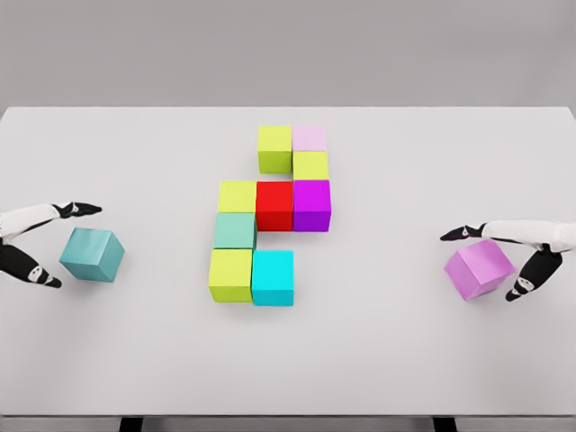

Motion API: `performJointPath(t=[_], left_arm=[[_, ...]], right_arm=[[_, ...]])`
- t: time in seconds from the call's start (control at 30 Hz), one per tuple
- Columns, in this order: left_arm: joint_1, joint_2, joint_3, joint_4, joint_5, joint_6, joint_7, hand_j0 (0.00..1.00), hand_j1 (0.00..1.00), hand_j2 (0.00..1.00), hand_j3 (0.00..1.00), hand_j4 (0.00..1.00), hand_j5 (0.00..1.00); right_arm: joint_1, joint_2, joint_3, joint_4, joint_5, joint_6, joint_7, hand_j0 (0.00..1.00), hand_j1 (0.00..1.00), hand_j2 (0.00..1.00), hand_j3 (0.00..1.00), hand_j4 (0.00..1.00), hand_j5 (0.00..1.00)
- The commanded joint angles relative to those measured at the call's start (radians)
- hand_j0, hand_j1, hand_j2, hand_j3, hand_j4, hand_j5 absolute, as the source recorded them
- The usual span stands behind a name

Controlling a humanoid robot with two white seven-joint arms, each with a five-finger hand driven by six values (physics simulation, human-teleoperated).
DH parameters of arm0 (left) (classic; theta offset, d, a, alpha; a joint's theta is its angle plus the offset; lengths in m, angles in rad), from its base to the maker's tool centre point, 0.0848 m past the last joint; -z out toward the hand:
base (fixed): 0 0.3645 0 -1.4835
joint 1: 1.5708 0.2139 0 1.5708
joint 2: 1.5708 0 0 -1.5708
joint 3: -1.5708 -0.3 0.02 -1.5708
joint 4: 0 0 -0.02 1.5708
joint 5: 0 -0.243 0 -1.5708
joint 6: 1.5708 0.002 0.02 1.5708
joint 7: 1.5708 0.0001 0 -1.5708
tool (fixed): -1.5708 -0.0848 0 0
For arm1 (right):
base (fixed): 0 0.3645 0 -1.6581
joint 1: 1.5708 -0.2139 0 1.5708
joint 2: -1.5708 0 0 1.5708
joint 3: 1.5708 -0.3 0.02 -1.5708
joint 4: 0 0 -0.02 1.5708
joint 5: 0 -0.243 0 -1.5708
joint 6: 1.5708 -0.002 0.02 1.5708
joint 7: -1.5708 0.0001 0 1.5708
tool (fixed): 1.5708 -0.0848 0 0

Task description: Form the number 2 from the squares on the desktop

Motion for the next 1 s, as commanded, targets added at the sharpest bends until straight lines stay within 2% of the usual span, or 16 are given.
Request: performJointPath(t=[0.0,0.1,0.17,0.23,0.3,0.37,0.43,0.6,0.7,0.83,0.97], left_arm=[[0.000,-0.021,-0.001,0.002,-0.031,0.001,0.000,1.00,1.00,1.00,1.00,1.00,1.00],[-0.006,-0.063,-0.001,0.007,-0.085,0.001,0.000,1.00,1.00,1.00,1.00,1.00,1.00],[-0.009,-0.090,-0.001,0.008,-0.117,0.002,0.000,1.00,1.00,1.00,1.00,1.00,1.00],[-0.012,-0.108,-0.001,0.010,-0.140,0.002,0.000,0.98,0.98,0.98,0.98,0.98,0.98],[-0.014,-0.140,-0.001,0.010,-0.174,0.002,0.000,0.98,0.98,0.98,0.98,0.98,0.98],[-0.018,-0.148,-0.003,0.010,-0.186,0.002,0.000,0.98,0.98,0.98,0.98,0.98,0.98],[-0.018,-0.148,-0.003,0.014,-0.186,0.002,0.000,0.98,0.98,0.98,0.98,0.98,0.98],[-0.018,-0.148,-0.004,0.025,-0.186,0.002,0.000,0.97,0.97,0.97,0.97,0.97,0.97],[-0.017,-0.148,-0.004,0.027,-0.197,0.002,0.000,0.84,0.84,0.84,0.84,0.84,0.84],[-0.012,-0.146,-0.004,0.027,-0.197,0.004,0.000,0.79,0.79,0.79,0.79,0.79,0.79],[-0.008,-0.146,-0.003,0.027,-0.190,0.053,0.000,0.68,0.68,0.68,0.68,0.68,0.68]], right_arm=[[0.000,0.001,0.000,0.002,0.001,0.001,0.000,1.00,1.00,1.00,1.00,1.00,1.00],[0.000,0.003,0.002,0.002,0.029,0.002,0.000,1.00,1.00,1.00,1.00,1.00,1.00],[0.000,0.015,0.002,0.002,0.032,0.002,0.000,0.94,0.94,0.94,0.94,0.94,0.94],[0.002,0.021,0.002,0.002,0.032,0.004,0.000,0.84,0.84,0.84,0.84,0.84,0.84],[0.002,0.024,0.002,0.000,0.032,0.027,0.000,0.69,0.69,0.69,0.69,0.69,0.69],[0.002,0.032,0.002,-0.006,0.032,0.035,0.000,0.58,0.58,0.58,0.58,0.58,0.58],[0.000,0.032,0.000,-0.008,0.032,0.038,0.000,0.54,0.54,0.54,0.54,0.54,0.54],[-0.006,0.038,-0.015,-0.008,0.061,0.019,0.000,0.53,0.53,0.53,0.53,0.53,0.53],[-0.051,0.082,-0.024,-0.002,0.080,0.002,0.000,0.54,0.54,0.54,0.54,0.54,0.54],[-0.066,0.138,-0.037,-0.011,0.078,-0.034,0.000,0.55,0.55,0.55,0.55,0.55,0.55],[-0.064,0.199,-0.037,-0.035,0.072,-0.033,0.000,0.56,0.56,0.56,0.56,0.56,0.56]])
